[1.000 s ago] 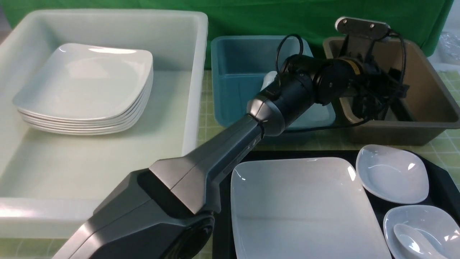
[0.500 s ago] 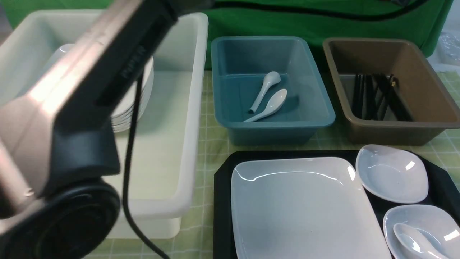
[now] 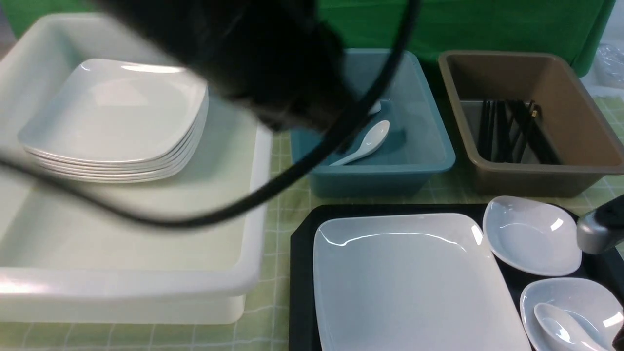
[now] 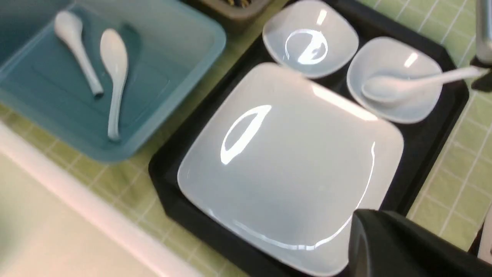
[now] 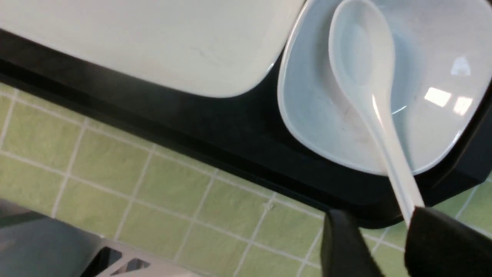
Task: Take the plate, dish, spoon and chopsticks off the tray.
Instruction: Use the right arm to grab a soup spoon from the plate
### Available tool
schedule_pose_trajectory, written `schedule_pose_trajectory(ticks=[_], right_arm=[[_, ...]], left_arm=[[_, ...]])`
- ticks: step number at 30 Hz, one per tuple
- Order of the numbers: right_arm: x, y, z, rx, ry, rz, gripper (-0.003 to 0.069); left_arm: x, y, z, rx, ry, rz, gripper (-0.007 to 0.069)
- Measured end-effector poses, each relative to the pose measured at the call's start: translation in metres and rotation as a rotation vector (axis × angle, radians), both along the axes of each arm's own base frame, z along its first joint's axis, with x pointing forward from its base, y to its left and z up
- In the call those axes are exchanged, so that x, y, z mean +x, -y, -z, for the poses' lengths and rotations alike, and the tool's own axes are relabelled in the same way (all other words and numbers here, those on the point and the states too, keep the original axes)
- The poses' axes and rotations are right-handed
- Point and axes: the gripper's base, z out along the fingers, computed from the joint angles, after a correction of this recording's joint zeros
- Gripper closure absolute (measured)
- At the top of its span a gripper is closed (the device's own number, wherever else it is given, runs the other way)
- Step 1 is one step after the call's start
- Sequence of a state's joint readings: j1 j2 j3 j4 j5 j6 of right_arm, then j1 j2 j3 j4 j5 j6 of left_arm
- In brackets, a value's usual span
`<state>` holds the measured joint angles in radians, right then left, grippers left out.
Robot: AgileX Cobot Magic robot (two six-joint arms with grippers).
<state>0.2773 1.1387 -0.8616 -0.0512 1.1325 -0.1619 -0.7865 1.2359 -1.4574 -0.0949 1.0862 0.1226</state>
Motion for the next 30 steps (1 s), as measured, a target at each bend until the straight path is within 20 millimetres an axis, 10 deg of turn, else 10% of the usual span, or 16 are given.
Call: schedule_pose_trajectory(ticks=[11,30], right_arm=[[0.047,0.001,0.054,-0.056,-0.147,-0.060,0.0162],[0.076,0.010,0.111,-0.135,-0.277,-0.043,0.0158]], left_arm=[[-0.092,-0.089,0.080,-0.211,0.111,-0.018,0.0622],[-0.099,-0.096,0.079,-0.200,0.181,0.026,0.0621]])
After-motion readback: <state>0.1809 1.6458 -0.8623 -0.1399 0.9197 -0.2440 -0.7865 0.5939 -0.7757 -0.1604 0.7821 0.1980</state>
